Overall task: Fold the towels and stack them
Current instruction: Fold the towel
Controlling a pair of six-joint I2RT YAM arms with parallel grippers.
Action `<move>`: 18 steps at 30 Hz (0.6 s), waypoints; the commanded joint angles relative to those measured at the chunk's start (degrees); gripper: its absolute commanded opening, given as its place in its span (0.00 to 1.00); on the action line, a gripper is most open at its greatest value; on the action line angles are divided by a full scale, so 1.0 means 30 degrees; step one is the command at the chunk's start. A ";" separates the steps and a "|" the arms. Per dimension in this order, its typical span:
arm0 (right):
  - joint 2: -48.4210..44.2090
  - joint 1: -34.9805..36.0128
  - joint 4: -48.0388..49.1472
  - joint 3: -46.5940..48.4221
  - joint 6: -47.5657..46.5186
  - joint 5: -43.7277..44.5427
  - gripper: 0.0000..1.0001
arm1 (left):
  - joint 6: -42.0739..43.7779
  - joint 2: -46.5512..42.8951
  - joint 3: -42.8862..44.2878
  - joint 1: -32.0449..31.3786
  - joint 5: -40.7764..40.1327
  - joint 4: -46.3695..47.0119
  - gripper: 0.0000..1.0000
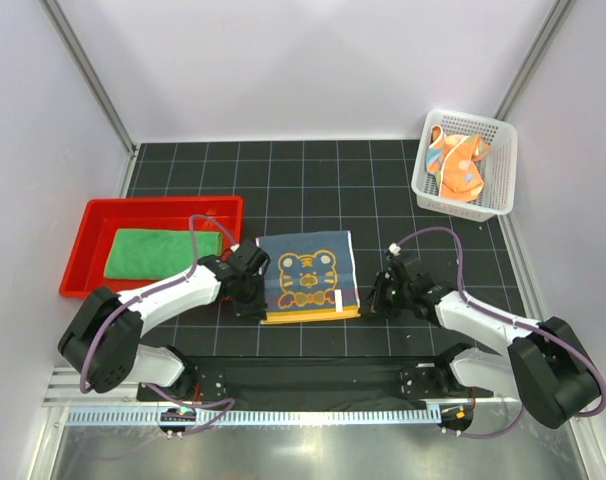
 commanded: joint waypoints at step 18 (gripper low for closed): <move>-0.1695 -0.0210 -0.1403 0.0684 -0.1220 0.1404 0.32 | 0.0484 -0.0678 -0.0330 -0.0261 0.0653 -0.0853 0.40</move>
